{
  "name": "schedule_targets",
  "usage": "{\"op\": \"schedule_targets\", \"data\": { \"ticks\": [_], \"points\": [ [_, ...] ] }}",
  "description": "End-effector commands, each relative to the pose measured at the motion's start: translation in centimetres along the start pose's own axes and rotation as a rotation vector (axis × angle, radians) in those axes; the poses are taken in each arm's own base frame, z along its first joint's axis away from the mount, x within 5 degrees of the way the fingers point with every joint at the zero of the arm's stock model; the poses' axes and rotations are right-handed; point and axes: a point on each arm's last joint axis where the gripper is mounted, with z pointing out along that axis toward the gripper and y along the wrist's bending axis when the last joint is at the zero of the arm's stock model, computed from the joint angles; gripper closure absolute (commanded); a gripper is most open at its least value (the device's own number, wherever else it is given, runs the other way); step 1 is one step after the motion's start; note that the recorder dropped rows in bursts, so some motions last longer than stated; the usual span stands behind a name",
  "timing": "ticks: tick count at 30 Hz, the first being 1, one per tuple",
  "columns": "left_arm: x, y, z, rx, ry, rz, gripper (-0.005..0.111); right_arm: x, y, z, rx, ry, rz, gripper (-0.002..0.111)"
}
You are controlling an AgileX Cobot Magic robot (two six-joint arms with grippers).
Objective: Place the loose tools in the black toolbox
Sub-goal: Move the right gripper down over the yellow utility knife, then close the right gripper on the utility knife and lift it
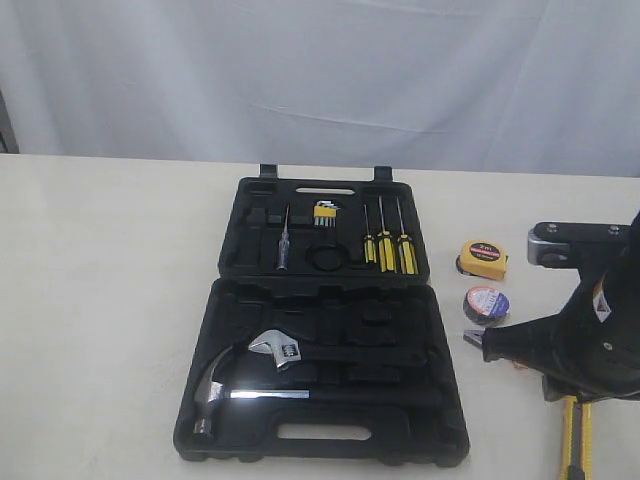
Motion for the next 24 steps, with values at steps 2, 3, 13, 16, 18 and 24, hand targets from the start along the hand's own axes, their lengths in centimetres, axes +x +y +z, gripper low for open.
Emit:
{"op": "schedule_targets", "data": {
  "ticks": [2, 3, 13, 16, 18, 24],
  "points": [
    [-0.1, 0.0, 0.0, 0.002, -0.011, -0.002, 0.107, -0.1, 0.5, 1.0, -0.011, 0.028, 0.048, 0.041],
    [-0.1, 0.0, 0.0, 0.002, -0.011, -0.002, 0.107, -0.1, 0.6, 1.3, -0.003, 0.043, 0.048, 0.040],
    [-0.1, 0.0, 0.0, 0.002, -0.011, -0.002, 0.107, 0.6, -0.8, 5.6, 0.103, 0.085, 0.101, 0.052],
    [-0.1, 0.0, 0.0, 0.002, -0.011, -0.002, 0.107, 0.8, -2.1, 6.4, 0.087, 0.090, 0.156, 0.052],
    [-0.1, 0.0, 0.0, 0.002, -0.011, -0.002, 0.107, 1.1, -2.7, 7.0, 0.064, 0.087, 0.186, 0.052],
    [-0.1, 0.0, 0.0, 0.002, -0.011, -0.002, 0.107, 1.6, -3.5, 8.0, -0.025, 0.043, 0.225, 0.052]
  ]
}}
